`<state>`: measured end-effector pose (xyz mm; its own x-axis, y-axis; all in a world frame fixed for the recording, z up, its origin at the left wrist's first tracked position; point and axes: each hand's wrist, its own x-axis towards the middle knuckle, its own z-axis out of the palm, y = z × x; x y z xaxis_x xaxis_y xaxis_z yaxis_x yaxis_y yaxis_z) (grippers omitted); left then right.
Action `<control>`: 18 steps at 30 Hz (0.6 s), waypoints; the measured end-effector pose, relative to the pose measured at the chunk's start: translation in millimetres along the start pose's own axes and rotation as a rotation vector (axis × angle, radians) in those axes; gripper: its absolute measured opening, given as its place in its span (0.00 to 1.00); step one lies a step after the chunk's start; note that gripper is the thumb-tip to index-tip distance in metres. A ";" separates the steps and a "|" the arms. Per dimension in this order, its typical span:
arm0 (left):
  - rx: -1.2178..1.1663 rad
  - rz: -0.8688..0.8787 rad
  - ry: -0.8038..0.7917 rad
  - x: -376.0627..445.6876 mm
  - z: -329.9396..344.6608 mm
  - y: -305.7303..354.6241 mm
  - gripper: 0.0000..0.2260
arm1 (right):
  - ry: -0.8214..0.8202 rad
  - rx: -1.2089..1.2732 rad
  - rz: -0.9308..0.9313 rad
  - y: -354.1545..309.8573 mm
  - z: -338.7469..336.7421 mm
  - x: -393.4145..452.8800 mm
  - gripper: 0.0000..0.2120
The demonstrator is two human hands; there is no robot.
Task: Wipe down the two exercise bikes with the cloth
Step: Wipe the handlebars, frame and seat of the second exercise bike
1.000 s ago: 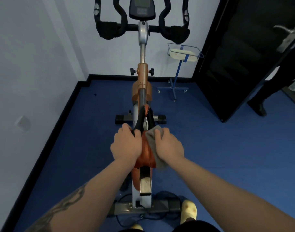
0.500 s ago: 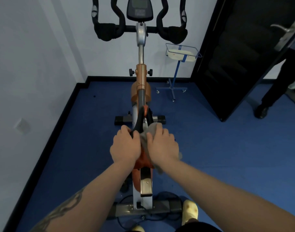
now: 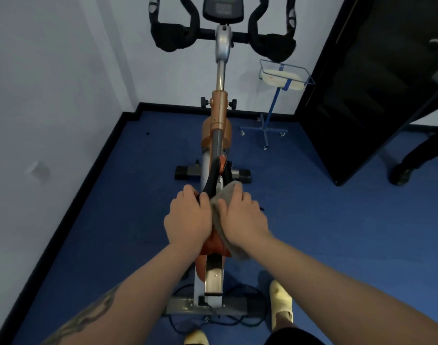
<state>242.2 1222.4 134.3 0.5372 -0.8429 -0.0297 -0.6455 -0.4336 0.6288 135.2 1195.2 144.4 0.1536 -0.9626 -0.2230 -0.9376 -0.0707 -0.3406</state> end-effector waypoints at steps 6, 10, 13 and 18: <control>-0.034 -0.060 0.045 -1.5 1.6 -3.2 0.10 | -0.028 0.103 -0.091 1.1 -4.2 17.3 0.30; 0.043 -0.106 0.094 -2.5 4.2 2.8 0.11 | -0.003 0.104 -0.246 17.6 1.4 15.4 0.34; 0.071 -0.165 0.168 -3.7 3.3 5.7 0.12 | -0.084 0.257 -0.171 3.0 1.7 69.2 0.34; -0.070 -0.381 0.506 -14.9 7.6 11.1 0.09 | 0.030 -0.148 -0.610 -16.3 -14.3 127.2 0.22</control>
<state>222.9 1227.7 135.9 0.9232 -0.3713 0.0988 -0.3307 -0.6369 0.6965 165.5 1070.1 134.6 0.6675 -0.7446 -0.0019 -0.7177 -0.6427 -0.2680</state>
